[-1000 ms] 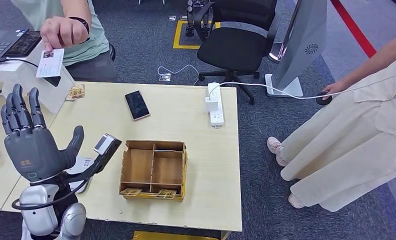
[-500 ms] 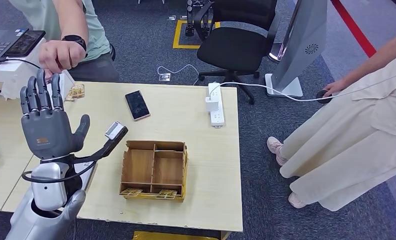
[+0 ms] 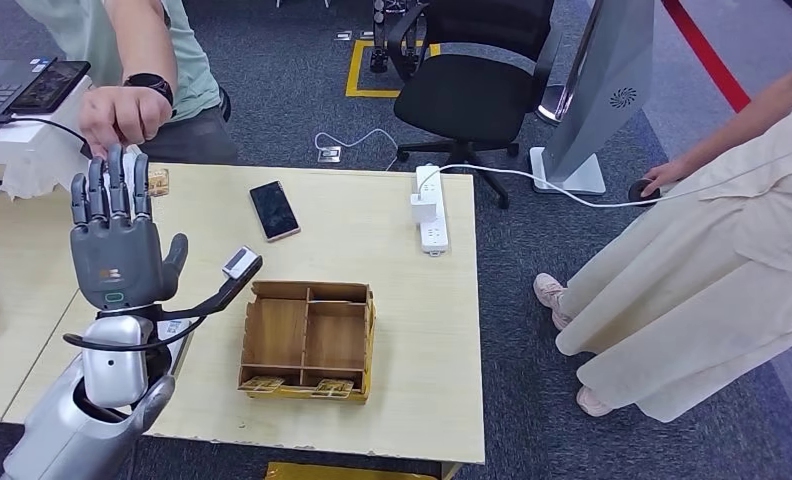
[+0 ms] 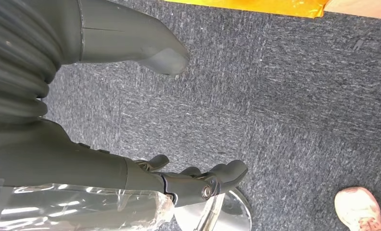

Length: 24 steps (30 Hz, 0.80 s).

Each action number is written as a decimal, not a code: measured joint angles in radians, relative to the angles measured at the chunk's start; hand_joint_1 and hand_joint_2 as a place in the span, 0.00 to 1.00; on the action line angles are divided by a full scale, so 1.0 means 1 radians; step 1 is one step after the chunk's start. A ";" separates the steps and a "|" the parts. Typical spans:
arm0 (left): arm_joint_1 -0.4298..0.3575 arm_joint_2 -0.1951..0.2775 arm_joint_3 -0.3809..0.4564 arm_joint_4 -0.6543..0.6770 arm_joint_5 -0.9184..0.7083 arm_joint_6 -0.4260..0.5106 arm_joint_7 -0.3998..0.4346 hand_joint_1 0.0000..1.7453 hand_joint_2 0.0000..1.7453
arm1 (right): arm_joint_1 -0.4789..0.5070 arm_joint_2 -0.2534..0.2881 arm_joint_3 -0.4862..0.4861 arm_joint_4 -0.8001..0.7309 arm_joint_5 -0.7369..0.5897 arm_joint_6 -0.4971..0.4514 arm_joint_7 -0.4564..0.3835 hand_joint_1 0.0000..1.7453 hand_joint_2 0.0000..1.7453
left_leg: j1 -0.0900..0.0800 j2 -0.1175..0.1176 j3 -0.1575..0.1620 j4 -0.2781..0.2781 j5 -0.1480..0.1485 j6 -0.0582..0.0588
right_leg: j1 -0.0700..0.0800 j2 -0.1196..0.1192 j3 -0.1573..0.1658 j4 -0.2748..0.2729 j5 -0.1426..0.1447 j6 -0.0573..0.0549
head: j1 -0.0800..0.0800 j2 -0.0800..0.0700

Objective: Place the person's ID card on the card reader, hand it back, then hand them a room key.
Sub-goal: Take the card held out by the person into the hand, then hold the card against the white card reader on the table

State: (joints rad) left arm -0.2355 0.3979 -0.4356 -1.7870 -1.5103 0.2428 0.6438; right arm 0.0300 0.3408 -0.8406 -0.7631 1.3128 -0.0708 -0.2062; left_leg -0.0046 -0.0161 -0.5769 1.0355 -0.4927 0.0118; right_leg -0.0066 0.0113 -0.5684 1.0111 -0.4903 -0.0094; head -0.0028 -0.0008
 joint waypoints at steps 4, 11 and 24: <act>0.000 0.000 0.000 0.012 0.000 -0.009 -0.004 0.00 1.00 | 0.000 0.000 -0.005 0.001 0.001 0.000 0.000 0.00 1.00 | 0.000 0.000 0.000 0.000 0.000 0.000 | 0.000 0.000 0.000 0.000 0.000 0.000 | 0.000 0.000; 0.002 0.016 0.003 0.024 0.000 -0.042 0.048 0.00 1.00 | 0.000 0.000 -0.007 0.002 0.001 0.001 -0.001 0.00 1.00 | 0.000 0.000 0.000 0.000 0.000 0.000 | 0.000 0.000 0.000 0.000 0.000 0.000 | 0.000 0.000; 0.061 0.112 0.141 -0.043 0.000 -0.002 0.049 0.00 1.00 | 0.001 0.000 -0.007 0.002 -0.001 0.001 -0.003 0.00 1.00 | 0.000 0.000 0.000 0.000 0.000 0.000 | 0.000 0.000 0.000 0.000 -0.001 -0.002 | 0.000 0.000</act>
State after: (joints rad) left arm -0.1746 0.5099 -0.2943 -1.8299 -1.5103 0.2404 0.6931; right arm 0.0312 0.3407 -0.8477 -0.7611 1.3115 -0.0698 -0.2094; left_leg -0.0041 -0.0163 -0.5770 1.0351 -0.4929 0.0115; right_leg -0.0064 0.0111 -0.5682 1.0114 -0.4915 -0.0113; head -0.0029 -0.0009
